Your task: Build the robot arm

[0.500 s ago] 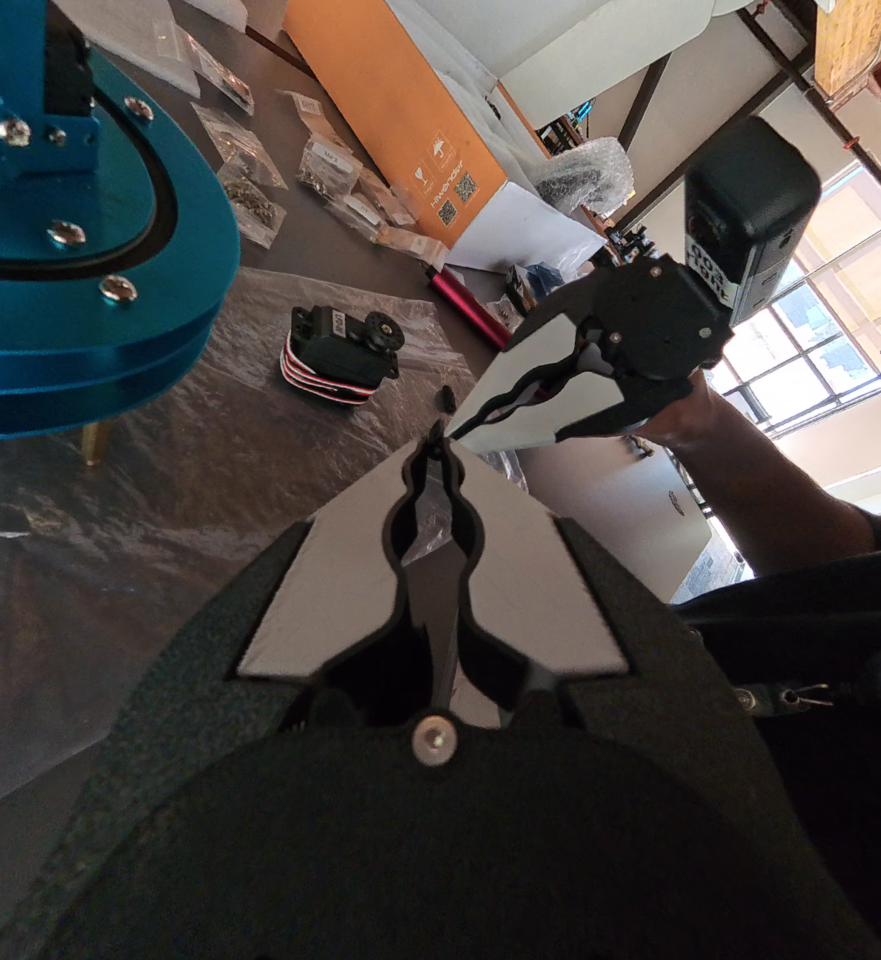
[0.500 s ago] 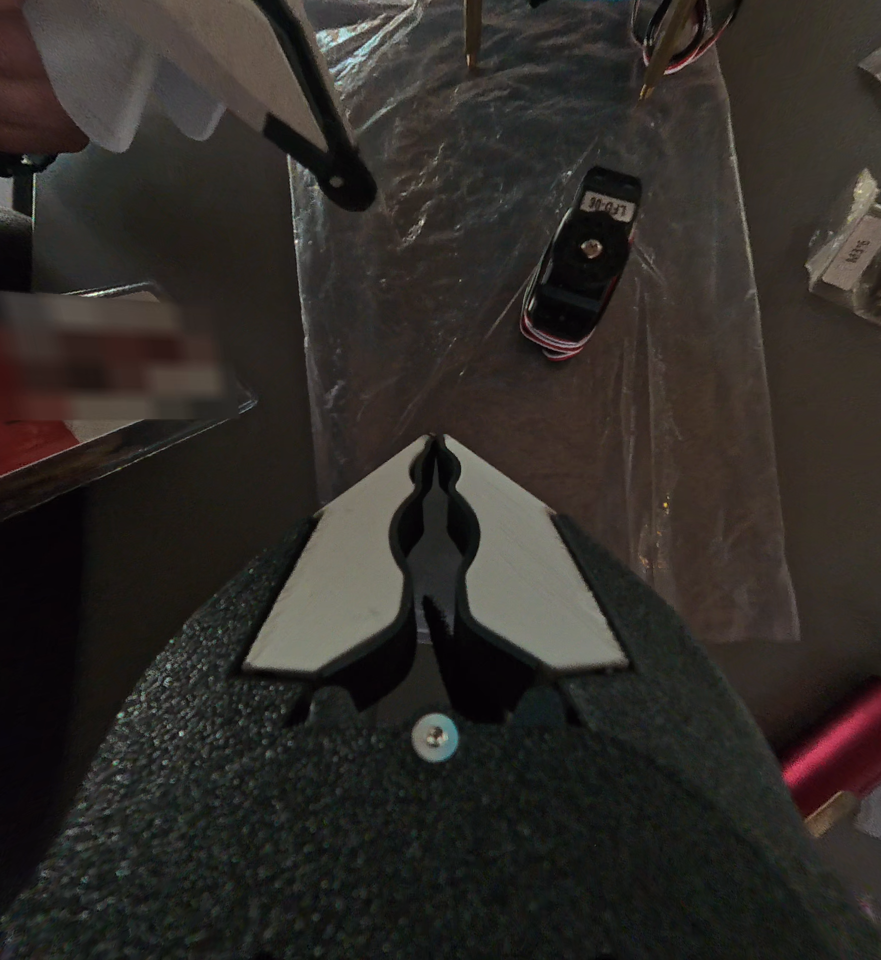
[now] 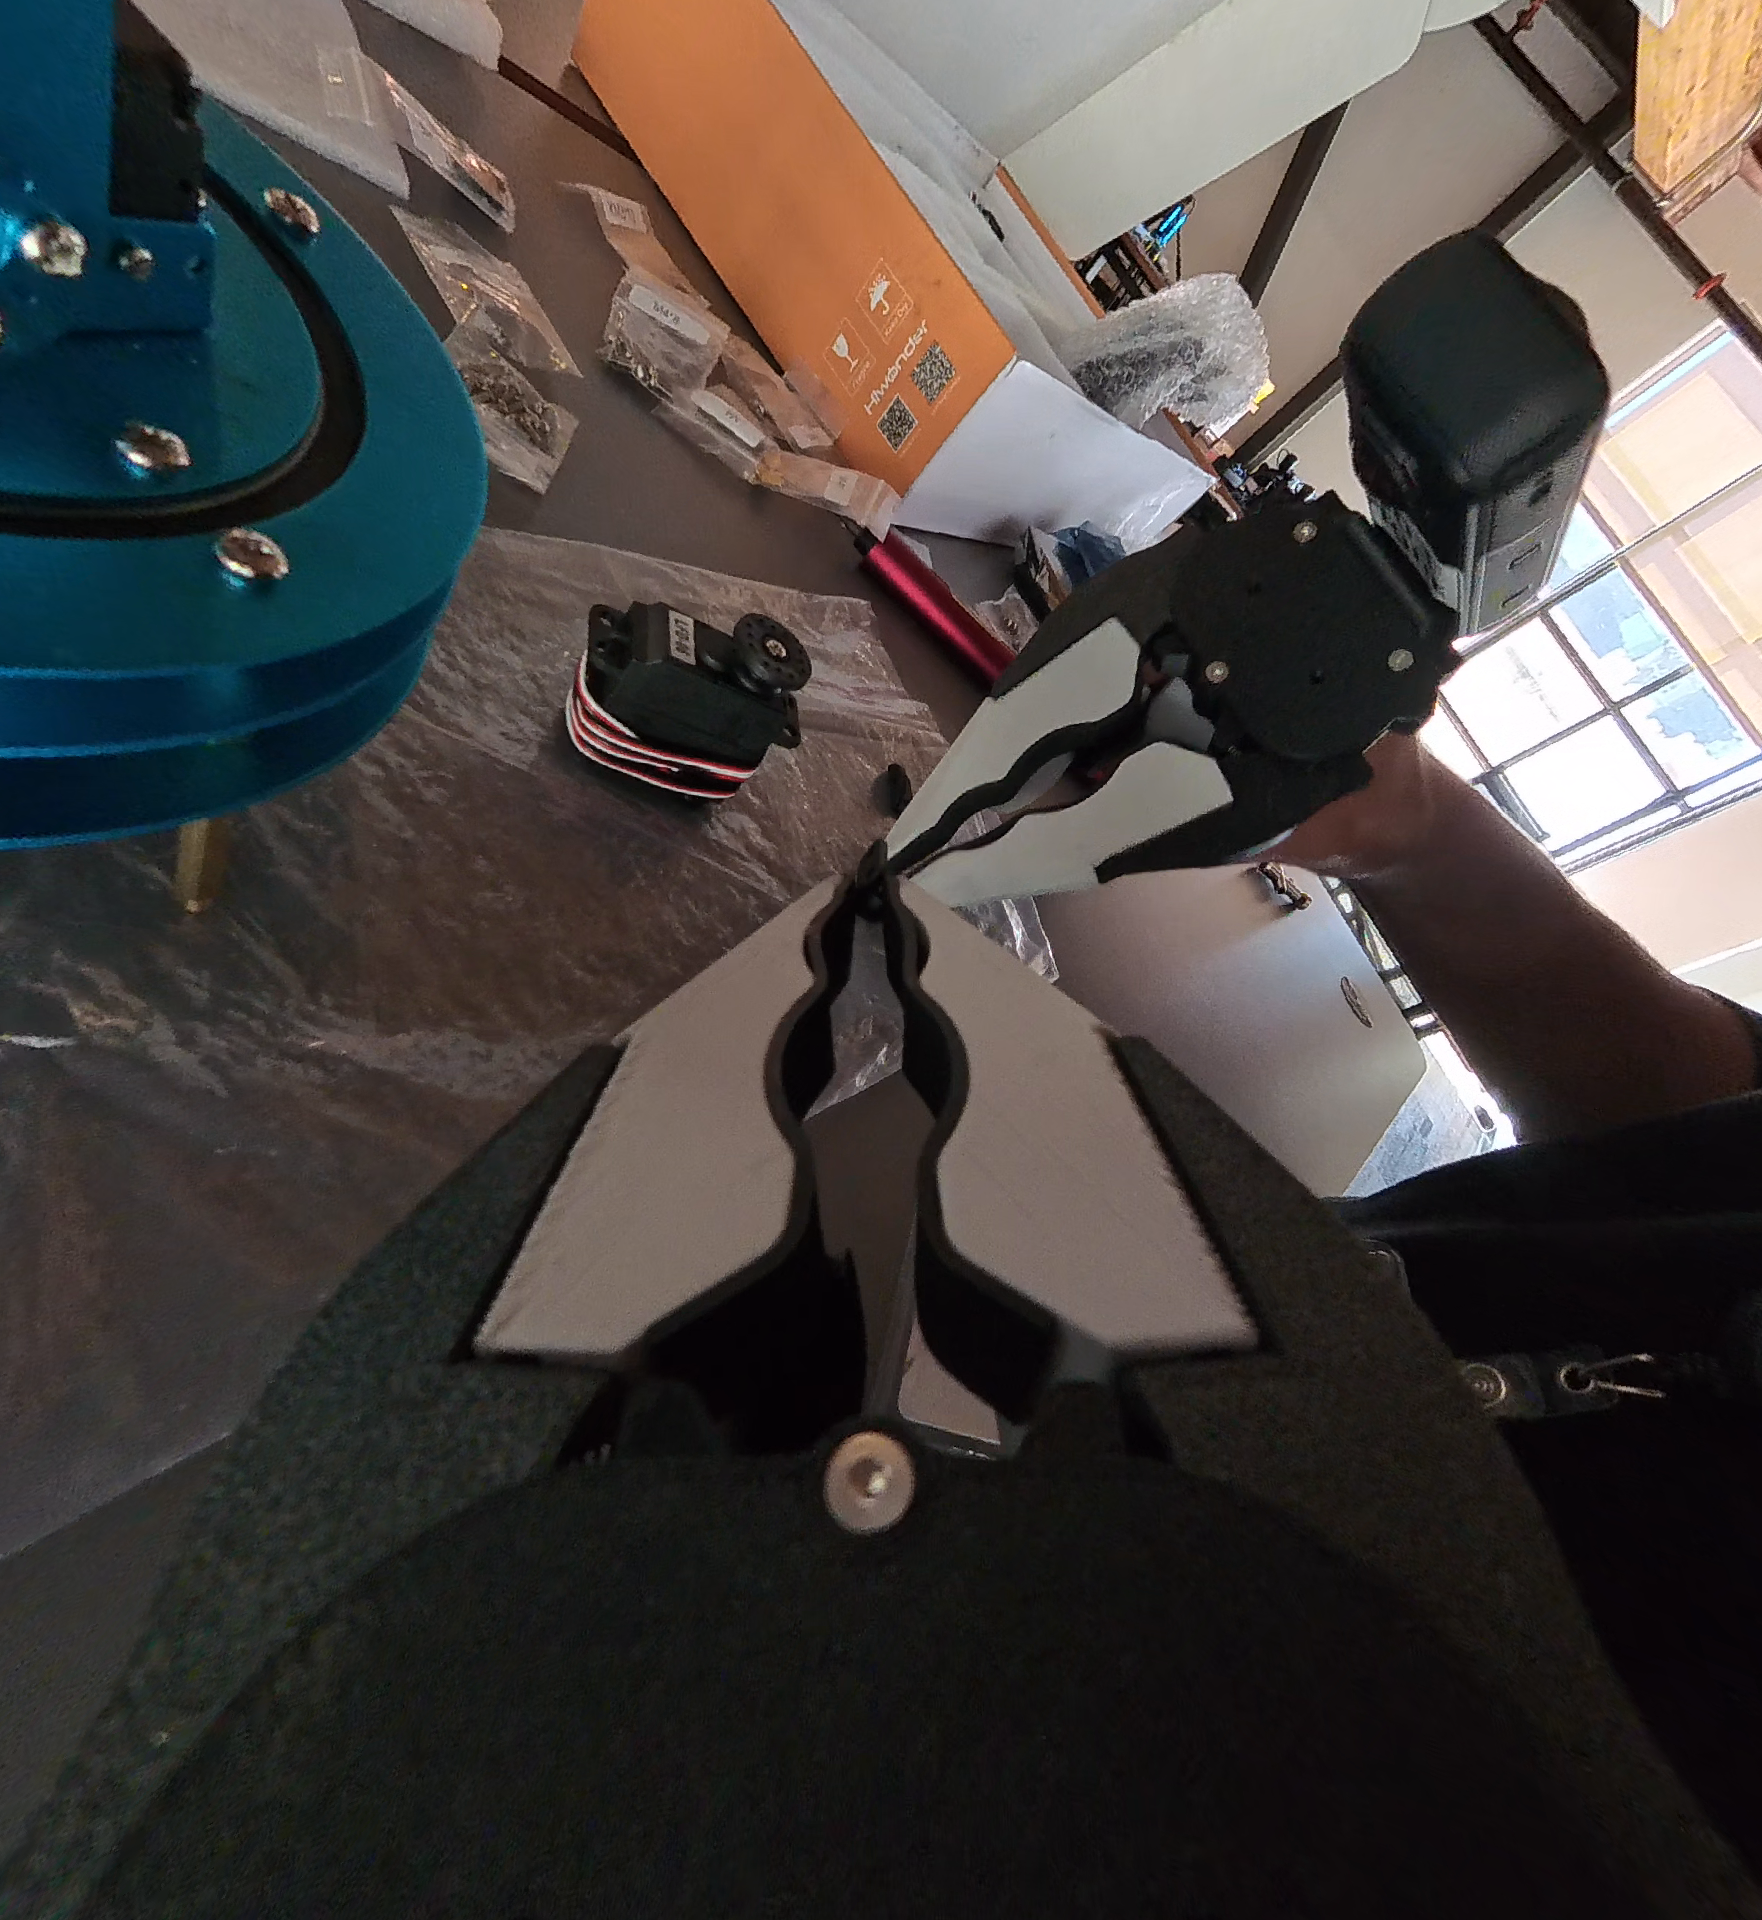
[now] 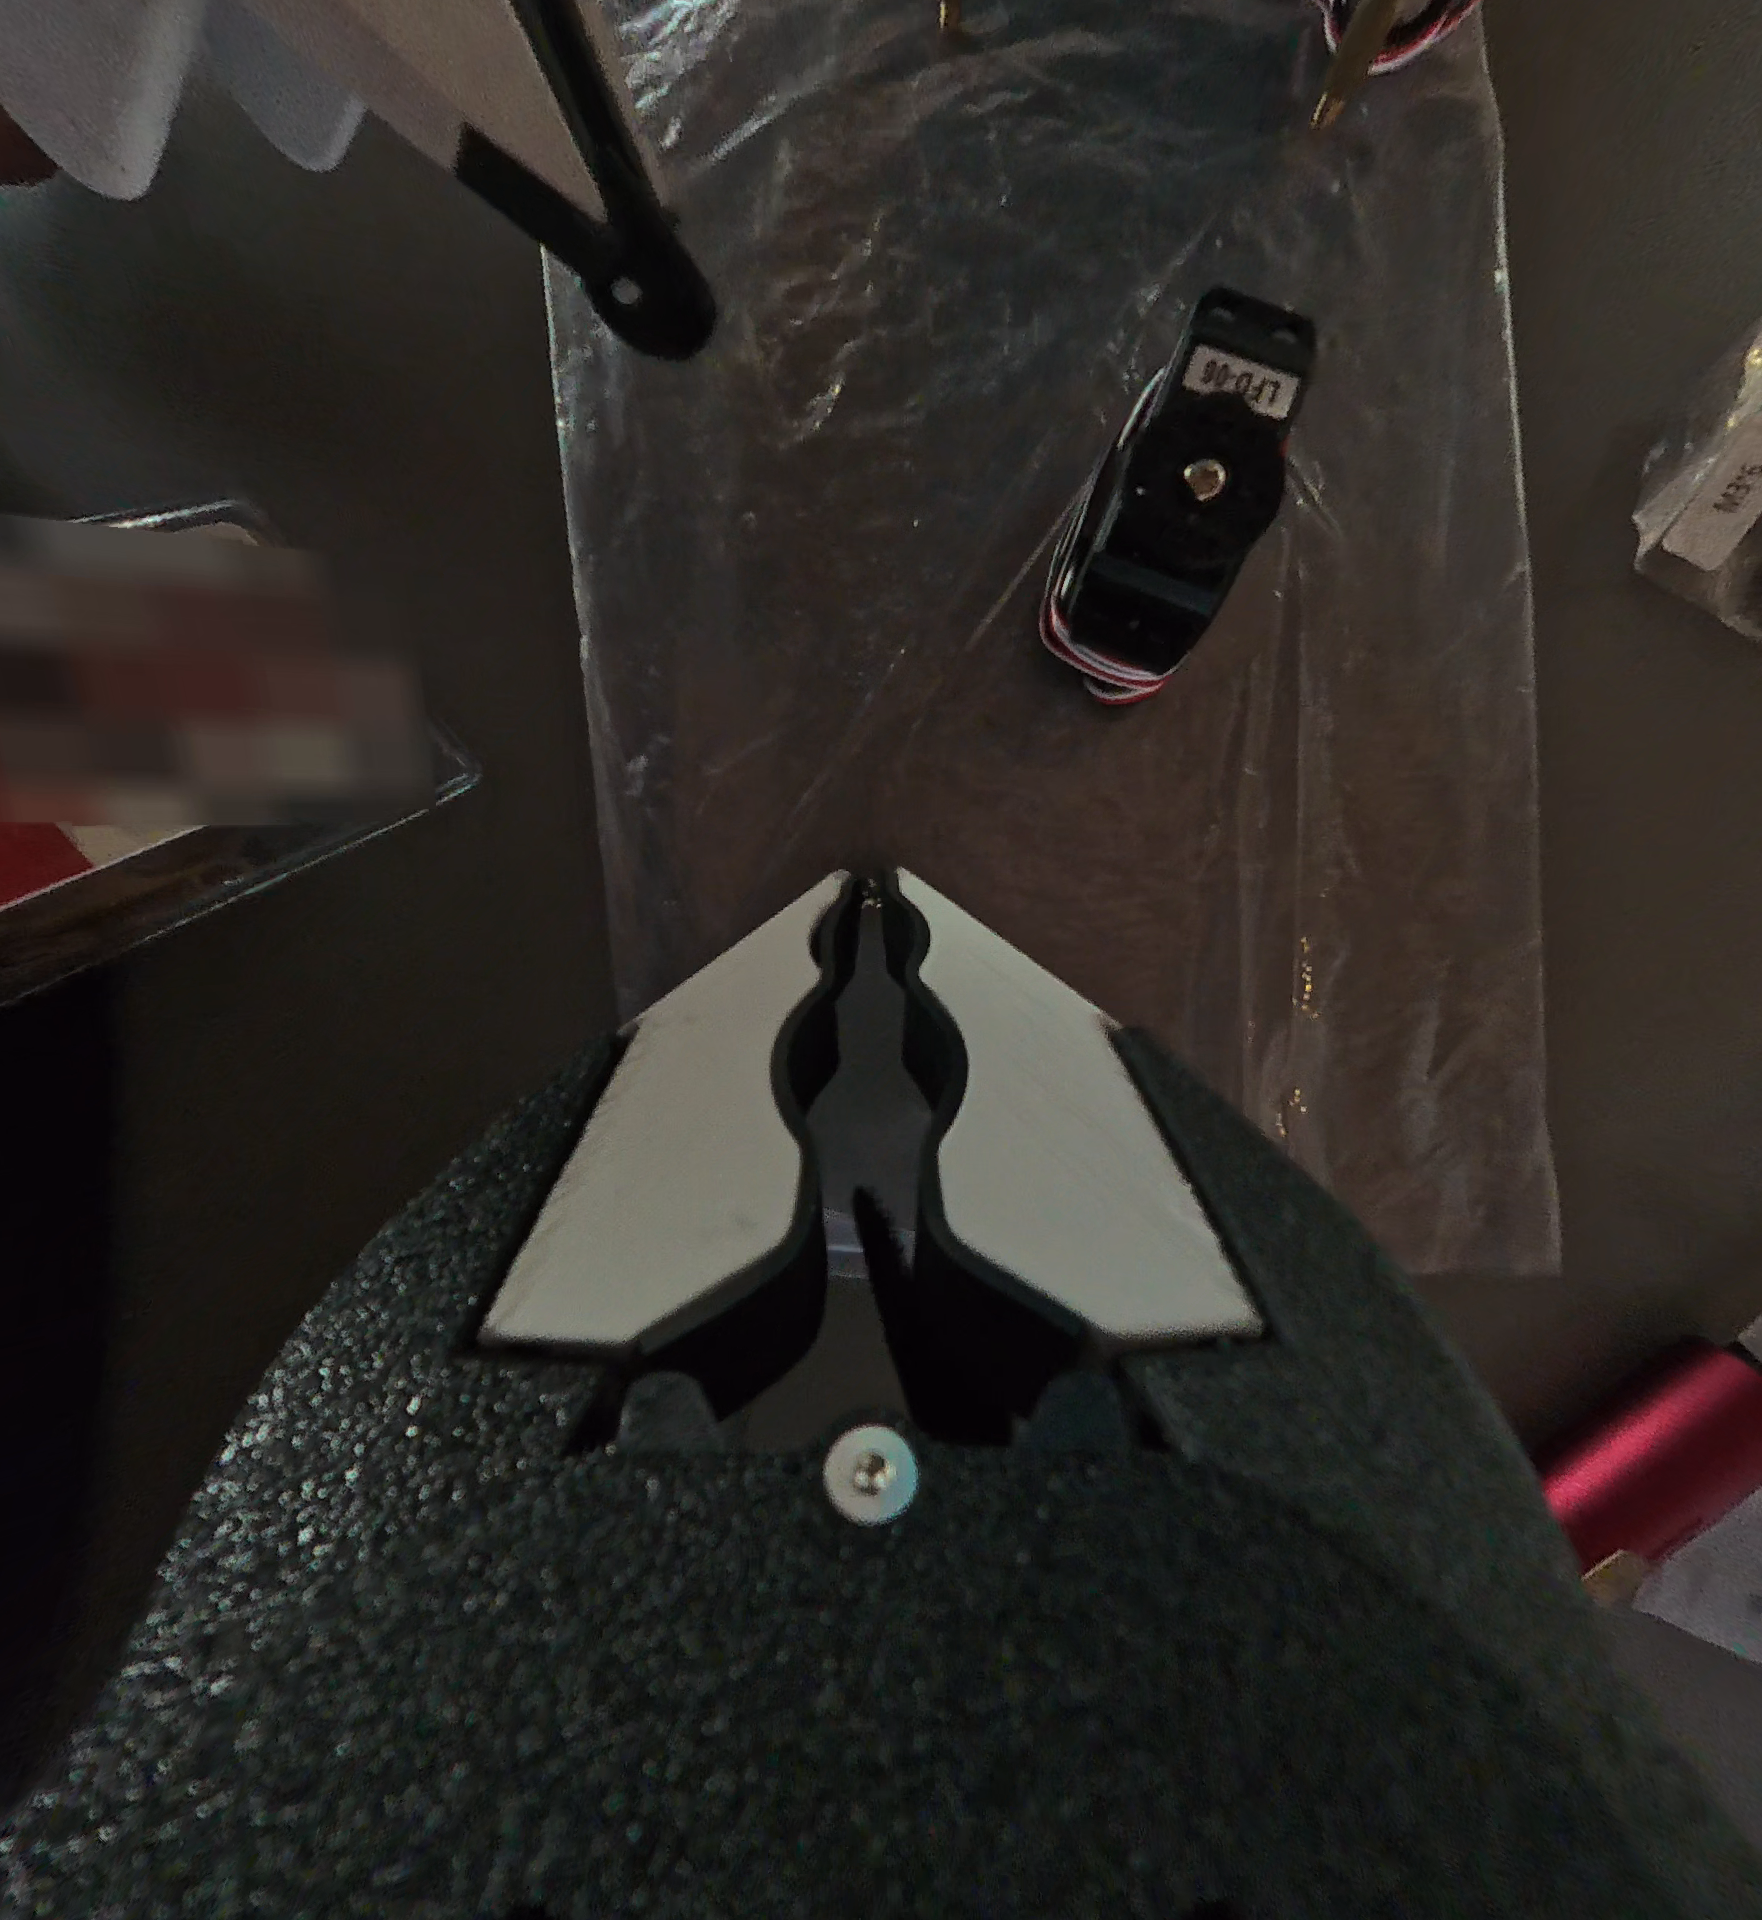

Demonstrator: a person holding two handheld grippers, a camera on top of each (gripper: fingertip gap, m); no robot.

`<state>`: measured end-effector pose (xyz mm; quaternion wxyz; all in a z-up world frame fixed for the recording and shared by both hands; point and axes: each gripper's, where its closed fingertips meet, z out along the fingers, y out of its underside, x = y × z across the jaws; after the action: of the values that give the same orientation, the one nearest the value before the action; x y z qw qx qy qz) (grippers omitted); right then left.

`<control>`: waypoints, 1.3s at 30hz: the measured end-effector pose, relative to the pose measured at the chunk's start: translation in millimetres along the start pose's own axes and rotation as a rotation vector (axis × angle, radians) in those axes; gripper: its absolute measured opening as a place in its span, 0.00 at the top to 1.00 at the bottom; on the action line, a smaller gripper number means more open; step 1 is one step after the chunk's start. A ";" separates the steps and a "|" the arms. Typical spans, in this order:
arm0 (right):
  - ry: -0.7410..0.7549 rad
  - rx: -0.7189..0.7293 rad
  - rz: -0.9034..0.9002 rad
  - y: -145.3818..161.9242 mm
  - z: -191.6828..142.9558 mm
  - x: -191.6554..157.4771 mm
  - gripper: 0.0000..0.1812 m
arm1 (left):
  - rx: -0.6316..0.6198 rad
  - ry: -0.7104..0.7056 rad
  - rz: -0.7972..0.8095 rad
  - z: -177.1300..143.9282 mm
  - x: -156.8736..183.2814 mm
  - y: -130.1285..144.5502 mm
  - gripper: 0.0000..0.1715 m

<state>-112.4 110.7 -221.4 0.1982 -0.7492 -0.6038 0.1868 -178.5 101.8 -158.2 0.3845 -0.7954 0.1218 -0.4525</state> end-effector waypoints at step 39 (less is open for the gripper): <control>-0.045 0.135 0.146 2.2 -15.4 9.1 1.00 | -0.022 0.013 0.008 10.2 1.7 0.0 0.98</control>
<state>-100.8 118.1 -209.7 0.2203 -0.7717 -0.5381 0.2578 -169.3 106.0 -160.1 0.3765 -0.7963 0.1325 -0.4546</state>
